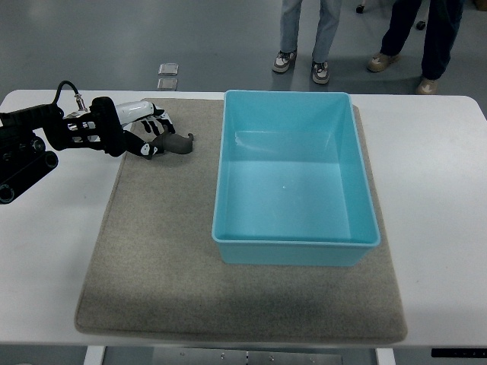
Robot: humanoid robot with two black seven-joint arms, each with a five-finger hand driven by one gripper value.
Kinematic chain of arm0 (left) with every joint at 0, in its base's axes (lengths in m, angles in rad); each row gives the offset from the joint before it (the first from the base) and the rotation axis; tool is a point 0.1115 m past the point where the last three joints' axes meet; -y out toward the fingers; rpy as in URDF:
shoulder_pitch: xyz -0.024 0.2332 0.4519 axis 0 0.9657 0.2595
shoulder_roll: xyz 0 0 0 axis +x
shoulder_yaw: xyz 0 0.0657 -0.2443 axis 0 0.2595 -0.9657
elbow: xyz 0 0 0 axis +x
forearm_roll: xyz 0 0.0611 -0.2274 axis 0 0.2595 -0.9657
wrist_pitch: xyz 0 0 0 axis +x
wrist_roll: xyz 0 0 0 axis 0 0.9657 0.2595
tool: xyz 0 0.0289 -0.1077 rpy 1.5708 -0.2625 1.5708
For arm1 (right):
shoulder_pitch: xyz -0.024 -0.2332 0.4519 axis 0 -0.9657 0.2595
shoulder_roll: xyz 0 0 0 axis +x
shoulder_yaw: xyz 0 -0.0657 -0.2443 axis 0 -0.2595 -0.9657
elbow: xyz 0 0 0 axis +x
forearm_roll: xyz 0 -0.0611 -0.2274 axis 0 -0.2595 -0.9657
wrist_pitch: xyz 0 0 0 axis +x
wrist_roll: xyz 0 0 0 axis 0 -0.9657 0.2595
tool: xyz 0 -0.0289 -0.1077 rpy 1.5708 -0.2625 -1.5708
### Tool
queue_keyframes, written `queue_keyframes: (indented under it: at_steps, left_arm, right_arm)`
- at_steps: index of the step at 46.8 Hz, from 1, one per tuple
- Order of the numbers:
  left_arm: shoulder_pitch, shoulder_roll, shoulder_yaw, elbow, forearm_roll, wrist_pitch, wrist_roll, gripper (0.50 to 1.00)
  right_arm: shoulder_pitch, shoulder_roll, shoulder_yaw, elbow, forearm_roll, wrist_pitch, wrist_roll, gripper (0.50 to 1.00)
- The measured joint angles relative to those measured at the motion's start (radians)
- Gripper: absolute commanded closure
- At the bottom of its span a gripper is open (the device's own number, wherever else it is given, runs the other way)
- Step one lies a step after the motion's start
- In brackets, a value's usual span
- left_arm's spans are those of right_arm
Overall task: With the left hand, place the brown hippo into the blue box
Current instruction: 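Lower the left hand onto the brown hippo and close fingers around it, then lift the hippo upward with the left hand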
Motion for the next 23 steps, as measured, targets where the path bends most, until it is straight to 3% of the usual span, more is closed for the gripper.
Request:
queue_keyframes:
  at_steps: [23]
  left_arm:
    - [-0.009, 0.002, -0.006, -0.011, -0.011, -0.003, 0.003, 1.000]
  right_arm:
    - [0.000, 0.000, 0.000, 0.000, 0.000, 0.000, 0.000, 0.564]
